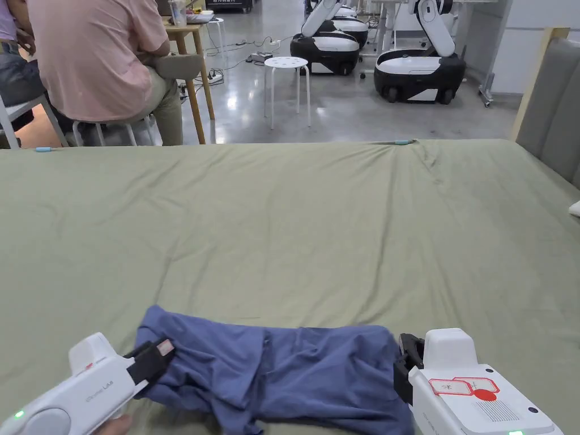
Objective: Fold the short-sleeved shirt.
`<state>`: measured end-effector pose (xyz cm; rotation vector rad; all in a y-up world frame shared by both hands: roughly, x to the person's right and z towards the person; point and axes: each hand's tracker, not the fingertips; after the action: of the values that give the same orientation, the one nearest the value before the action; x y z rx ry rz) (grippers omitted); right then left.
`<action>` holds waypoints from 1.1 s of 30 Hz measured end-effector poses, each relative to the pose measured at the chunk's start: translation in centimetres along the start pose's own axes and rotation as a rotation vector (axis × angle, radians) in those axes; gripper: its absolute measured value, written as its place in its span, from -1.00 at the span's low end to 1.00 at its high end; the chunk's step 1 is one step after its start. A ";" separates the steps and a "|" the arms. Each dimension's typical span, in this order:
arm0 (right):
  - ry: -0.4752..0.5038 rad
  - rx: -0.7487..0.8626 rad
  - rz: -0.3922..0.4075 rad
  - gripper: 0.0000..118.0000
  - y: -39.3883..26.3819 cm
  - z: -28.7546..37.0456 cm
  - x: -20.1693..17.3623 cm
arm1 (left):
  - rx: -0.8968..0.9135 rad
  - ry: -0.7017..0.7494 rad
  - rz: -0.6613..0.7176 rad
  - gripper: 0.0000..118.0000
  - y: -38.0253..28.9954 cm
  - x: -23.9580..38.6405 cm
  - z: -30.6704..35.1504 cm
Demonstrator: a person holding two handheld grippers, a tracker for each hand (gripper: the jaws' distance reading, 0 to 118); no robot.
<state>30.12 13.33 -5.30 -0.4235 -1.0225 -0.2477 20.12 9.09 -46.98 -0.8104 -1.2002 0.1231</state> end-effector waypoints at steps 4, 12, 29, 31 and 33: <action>-0.009 0.001 -0.005 -1.00 -0.5 0.2 0.5 | 0.036 0.077 -0.266 -0.79 1.8 4.3 1.6; -0.053 -0.015 -0.038 -1.00 -1.6 1.7 3.8 | 0.061 0.049 -0.866 -0.80 -7.0 21.7 -1.1; -0.040 -0.020 -0.061 -1.00 -2.3 2.3 7.4 | -0.034 -0.206 -0.663 0.67 -10.4 25.2 -0.5; -0.030 -0.019 -0.071 -1.00 -2.2 2.1 7.5 | -0.105 -0.191 -0.524 0.63 -8.2 23.9 -1.7; -0.019 -0.018 -0.075 -1.00 -2.1 1.9 7.4 | -0.194 -0.194 -0.310 0.17 -7.2 21.4 -3.1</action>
<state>31.55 12.32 2.43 -0.4053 -1.0568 -0.3211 28.86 12.86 -26.26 -0.7828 -1.5247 -0.1751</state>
